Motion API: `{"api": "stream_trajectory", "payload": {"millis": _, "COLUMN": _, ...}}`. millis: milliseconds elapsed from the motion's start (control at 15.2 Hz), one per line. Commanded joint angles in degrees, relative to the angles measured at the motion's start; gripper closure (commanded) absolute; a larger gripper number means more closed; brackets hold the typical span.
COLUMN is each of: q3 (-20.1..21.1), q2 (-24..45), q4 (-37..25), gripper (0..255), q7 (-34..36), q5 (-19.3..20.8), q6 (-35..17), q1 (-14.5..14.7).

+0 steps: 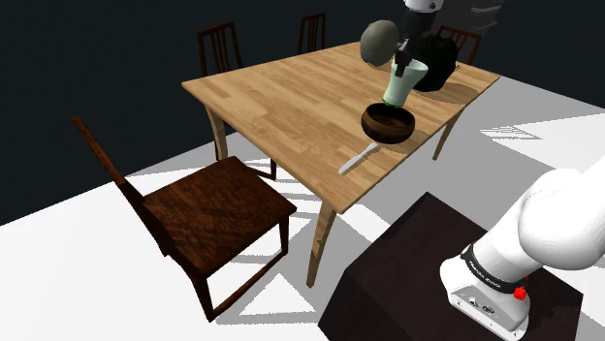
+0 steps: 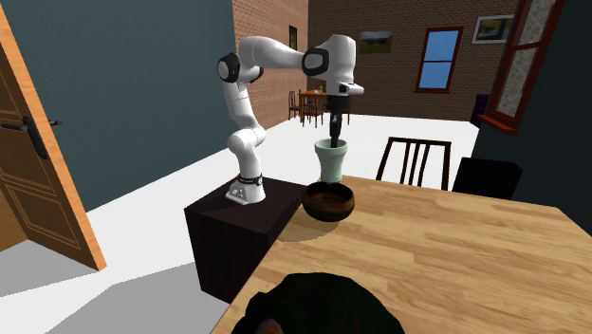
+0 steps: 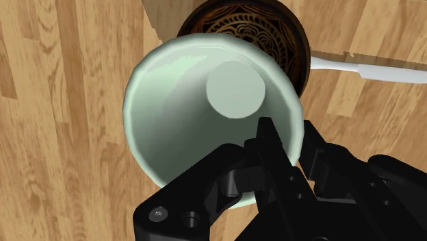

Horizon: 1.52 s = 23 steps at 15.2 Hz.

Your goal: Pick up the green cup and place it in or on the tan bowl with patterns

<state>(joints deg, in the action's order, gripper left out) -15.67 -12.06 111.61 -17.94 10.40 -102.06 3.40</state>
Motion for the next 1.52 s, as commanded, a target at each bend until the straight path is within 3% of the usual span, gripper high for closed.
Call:
{"api": "stream_trajectory", "payload": {"millis": 0, "q3": -0.1, "q2": 0.0, "q4": 1.6, "gripper": 255, "q7": 0.2, "q5": 0.1, "q6": -1.7, "q1": -0.1}}
{"api": "stream_trajectory", "payload": {"millis": 396, "q3": -0.3, "q2": 0.2, "q4": 6.1, "gripper": 255, "q7": 0.7, "q5": 0.3, "q6": -6.3, "q1": -0.2}}
{"api": "stream_trajectory", "payload": {"millis": 924, "q3": -0.3, "q2": 0.2, "q4": 6.1, "gripper": 255, "q7": 0.7, "q5": 0.3, "q6": -6.3, "q1": -0.2}}
{"api": "stream_trajectory", "payload": {"millis": 990, "q3": -0.3, "q2": 0.2, "q4": 6.1, "gripper": 0, "q7": 0.7, "q5": 0.3, "q6": -6.3, "q1": -0.2}}
{"api": "stream_trajectory", "payload": {"millis": 1320, "q3": -0.3, "q2": 0.2, "q4": 6.1, "gripper": 0, "q7": 0.7, "q5": 0.3, "q6": -6.3, "q1": -0.2}}
{"api": "stream_trajectory", "payload": {"millis": 1452, "q3": 0.1, "q2": -0.2, "q4": 2.7, "gripper": 0, "q7": 0.6, "q5": 0.1, "q6": -2.5, "q1": 0.1}}
